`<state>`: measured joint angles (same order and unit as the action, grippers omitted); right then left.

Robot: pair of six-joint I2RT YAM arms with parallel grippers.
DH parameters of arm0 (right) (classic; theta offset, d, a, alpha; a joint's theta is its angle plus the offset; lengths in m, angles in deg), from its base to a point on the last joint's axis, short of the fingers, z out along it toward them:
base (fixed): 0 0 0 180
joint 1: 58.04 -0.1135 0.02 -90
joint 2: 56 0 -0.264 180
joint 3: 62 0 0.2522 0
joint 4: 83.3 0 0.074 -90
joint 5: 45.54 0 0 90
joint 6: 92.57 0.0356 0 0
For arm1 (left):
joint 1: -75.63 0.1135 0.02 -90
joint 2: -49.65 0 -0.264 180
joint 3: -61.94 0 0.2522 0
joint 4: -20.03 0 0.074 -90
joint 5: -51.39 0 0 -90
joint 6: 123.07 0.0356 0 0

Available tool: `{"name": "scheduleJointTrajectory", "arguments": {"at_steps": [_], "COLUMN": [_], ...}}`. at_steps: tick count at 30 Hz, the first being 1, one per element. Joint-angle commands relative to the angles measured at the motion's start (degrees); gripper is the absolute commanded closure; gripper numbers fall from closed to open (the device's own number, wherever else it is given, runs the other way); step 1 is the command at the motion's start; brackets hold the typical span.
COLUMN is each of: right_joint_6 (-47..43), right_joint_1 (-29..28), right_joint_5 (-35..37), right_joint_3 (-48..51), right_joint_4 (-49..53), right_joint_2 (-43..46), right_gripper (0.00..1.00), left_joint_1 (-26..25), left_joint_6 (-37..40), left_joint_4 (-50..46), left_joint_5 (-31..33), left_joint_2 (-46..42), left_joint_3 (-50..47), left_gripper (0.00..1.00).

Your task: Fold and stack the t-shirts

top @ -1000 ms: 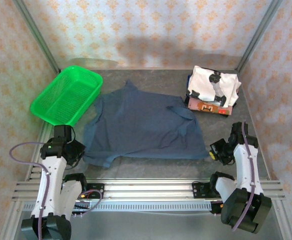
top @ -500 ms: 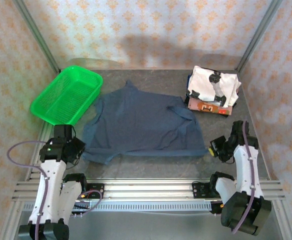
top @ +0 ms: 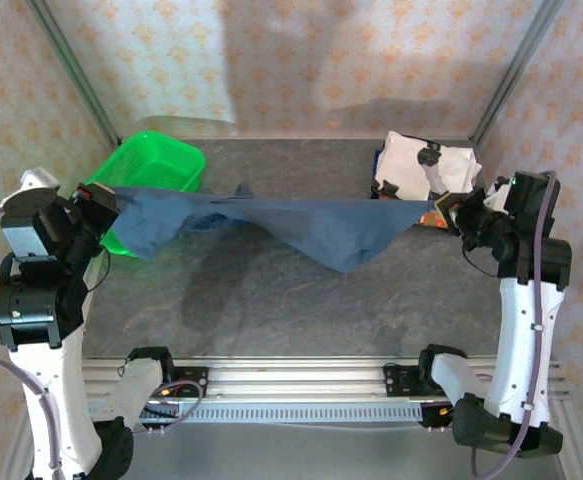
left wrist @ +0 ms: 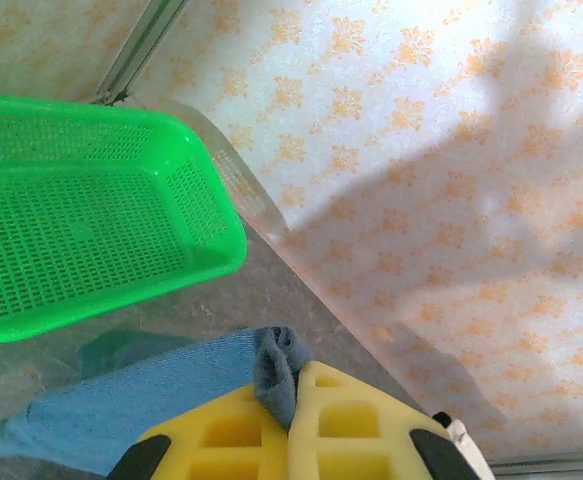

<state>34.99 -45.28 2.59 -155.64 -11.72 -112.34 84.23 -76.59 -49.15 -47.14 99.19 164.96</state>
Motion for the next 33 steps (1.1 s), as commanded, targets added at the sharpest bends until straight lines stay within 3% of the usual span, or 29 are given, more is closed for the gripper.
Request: {"name": "scheduleJointTrajectory", "arguments": {"at_steps": [1,6,12,15,21,23,27,33], "right_joint_6": [2.01,3.03,1.63,2.51,8.72,12.92,13.83,7.26], "right_joint_1": [-0.84,-2.88,-4.00,-4.59,-5.29,-5.10,-4.50,-3.02], "right_joint_5": [0.84,-0.56,-2.97,-5.11,-9.90,-11.37,-11.40,-13.43], "right_joint_3": [-1.59,-6.53,-26.27,-41.06,-80.23,-81.10,-78.95,-76.91], "right_joint_4": [-0.70,-6.82,-10.87,-11.03,-8.00,-12.71,-16.92,-10.36], "right_joint_2": [-1.82,-8.31,-26.93,-37.89,-60.71,-62.76,-61.47,-59.01], "right_gripper": [1.00,1.00,1.00,1.00,1.00,1.00,1.00,1.00], "left_joint_1": [0.00,-0.03,-0.08,-0.23,-0.06,1.16,2.66,4.22], "left_joint_6": [0.95,1.74,3.54,2.73,-0.65,-5.21,-7.37,-4.27], "left_joint_4": [3.28,8.76,12.92,12.25,7.88,11.75,19.52,17.09], "left_joint_5": [0.95,-2.11,-8.12,-12.79,-17.56,-19.90,-21.70,-25.85], "left_joint_2": [1.70,7.05,22.95,33.80,57.30,61.32,60.22,57.05], "left_joint_3": [-0.11,4.10,21.06,35.66,74.70,78.39,73.89,72.91], "left_gripper": [1.00,1.00,1.00,1.00,1.00,1.00,1.00,1.00]}}
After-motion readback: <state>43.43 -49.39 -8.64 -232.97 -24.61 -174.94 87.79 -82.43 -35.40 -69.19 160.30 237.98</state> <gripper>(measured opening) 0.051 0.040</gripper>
